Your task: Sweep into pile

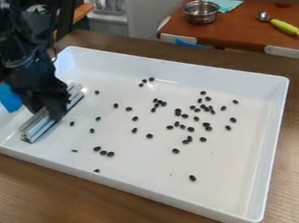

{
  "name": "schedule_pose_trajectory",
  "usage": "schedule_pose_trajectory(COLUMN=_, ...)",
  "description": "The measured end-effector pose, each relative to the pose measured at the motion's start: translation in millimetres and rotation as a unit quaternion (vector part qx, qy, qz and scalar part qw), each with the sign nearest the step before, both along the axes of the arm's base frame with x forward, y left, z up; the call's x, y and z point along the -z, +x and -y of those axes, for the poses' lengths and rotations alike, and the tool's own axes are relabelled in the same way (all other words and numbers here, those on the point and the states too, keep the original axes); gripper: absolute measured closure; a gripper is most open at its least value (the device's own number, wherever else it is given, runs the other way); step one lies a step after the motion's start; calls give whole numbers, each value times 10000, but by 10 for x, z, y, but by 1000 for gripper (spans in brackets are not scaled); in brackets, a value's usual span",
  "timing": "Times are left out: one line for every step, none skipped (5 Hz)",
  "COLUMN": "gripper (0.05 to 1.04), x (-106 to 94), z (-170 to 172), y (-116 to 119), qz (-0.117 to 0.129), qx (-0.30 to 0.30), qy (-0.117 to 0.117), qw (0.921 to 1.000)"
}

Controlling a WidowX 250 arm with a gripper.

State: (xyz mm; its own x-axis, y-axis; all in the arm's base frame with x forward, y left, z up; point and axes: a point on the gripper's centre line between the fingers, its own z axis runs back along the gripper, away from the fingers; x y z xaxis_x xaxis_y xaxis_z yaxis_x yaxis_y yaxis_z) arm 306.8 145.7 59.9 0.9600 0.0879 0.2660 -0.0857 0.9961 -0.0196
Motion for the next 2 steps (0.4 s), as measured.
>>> schedule_pose_trajectory(gripper=706, x=7, z=1, y=-25, qz=28, qx=61, qy=73, qw=10000)
schedule_pose_trajectory(gripper=706, x=8, z=75, y=-124, qz=-52, qx=250, qy=-1, qw=9997)
